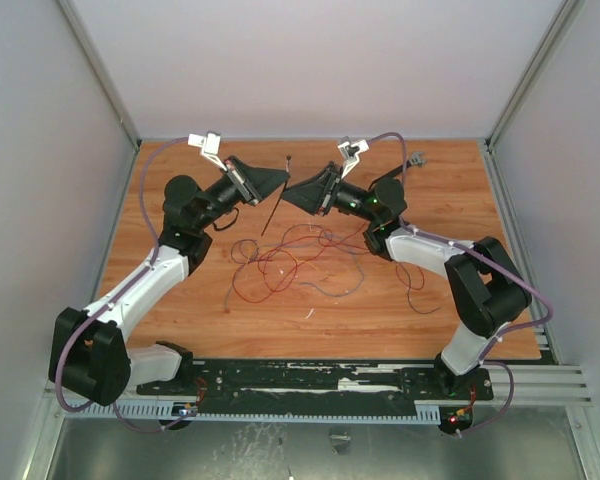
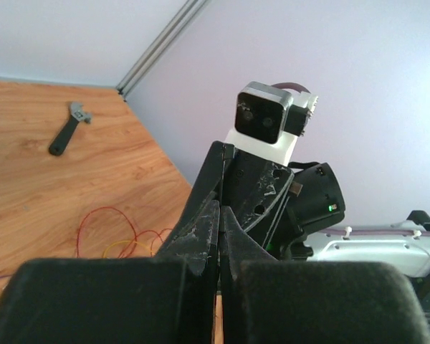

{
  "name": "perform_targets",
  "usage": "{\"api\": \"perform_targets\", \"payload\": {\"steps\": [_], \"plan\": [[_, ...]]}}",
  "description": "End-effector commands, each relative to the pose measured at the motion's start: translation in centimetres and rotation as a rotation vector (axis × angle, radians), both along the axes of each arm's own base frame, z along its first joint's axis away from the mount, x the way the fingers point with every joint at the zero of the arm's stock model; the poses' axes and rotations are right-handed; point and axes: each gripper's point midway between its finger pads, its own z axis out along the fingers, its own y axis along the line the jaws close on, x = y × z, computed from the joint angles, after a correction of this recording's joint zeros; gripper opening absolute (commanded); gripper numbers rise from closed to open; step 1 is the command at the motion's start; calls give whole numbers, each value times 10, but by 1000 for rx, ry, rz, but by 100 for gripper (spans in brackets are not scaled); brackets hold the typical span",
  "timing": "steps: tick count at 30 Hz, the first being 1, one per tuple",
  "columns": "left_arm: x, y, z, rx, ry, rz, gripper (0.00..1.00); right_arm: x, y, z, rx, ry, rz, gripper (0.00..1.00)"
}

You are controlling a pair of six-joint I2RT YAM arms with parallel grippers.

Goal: Zip-tie the wires
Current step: Pick up the ribbon from the center of the board.

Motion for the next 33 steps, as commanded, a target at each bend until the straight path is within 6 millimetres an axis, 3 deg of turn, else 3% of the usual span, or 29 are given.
{"api": "perform_targets", "payload": {"steps": [1, 11, 15, 18, 26, 27, 30, 31, 33], "plan": [[-5, 0, 3, -5, -29, 0, 0, -6, 2, 19, 27, -50, 16, 24], [4, 0, -10, 14, -4, 28, 0, -15, -5, 31, 16, -84, -3, 21], [6, -1, -14, 18, 6, 26, 0, -15, -7, 36, 14, -97, -13, 14], [6, -2, -16, 18, 9, 23, 0, -13, -7, 35, 6, -96, -24, 0], [11, -2, -18, 32, 6, 41, 0, 1, -11, 20, -102, -88, -120, 0], [14, -1, -18, 49, 5, 56, 6, 5, -11, 16, -135, -80, -149, 0], [24, 6, -17, 100, 1, 125, 43, 22, -14, 1, -272, -93, -283, 0], [27, 8, -16, 117, 3, 147, 51, 28, -16, -4, -324, -103, -338, 0], [32, 12, -14, 151, 2, 190, 57, 41, -21, -17, -444, -125, -447, 0]]}}
